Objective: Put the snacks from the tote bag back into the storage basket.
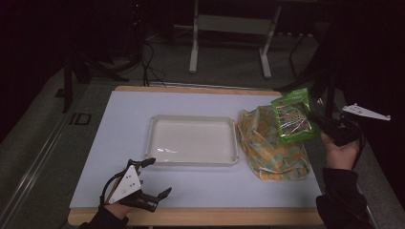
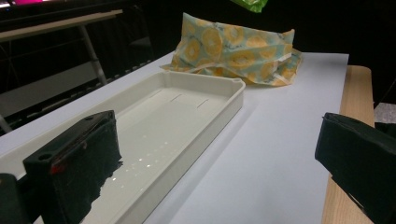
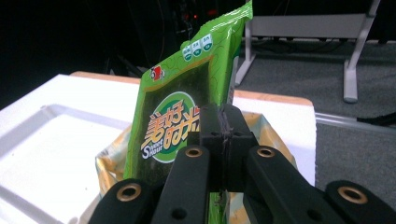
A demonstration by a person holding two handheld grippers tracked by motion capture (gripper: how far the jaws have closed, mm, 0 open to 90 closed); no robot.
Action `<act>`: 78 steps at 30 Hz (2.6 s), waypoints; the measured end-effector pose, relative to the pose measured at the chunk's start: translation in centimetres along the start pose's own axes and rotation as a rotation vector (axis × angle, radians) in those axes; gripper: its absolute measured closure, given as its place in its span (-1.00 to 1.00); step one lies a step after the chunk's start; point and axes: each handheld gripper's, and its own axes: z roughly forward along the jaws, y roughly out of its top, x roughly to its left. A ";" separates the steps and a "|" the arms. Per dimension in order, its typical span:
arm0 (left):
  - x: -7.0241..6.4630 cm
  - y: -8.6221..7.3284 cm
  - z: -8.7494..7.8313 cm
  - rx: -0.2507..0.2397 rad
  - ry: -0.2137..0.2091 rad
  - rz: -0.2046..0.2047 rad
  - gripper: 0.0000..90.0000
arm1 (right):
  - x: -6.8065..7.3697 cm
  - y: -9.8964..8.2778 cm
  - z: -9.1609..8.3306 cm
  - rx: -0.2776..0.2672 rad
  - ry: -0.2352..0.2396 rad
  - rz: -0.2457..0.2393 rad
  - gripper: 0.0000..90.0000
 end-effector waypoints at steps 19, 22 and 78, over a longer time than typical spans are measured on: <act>0.0 0.0 0.0 0.001 -0.001 -0.001 -0.99 | 2.5 1.7 1.0 -0.015 0.037 -0.027 0.99; 0.0 0.0 0.0 0.001 -0.001 0.001 -0.99 | 2.9 1.8 1.3 -0.016 0.047 -0.027 0.99; 0.0 0.0 -0.2 -0.003 -0.013 0.004 -0.99 | 12.3 0.6 9.1 -0.010 0.206 -0.015 0.99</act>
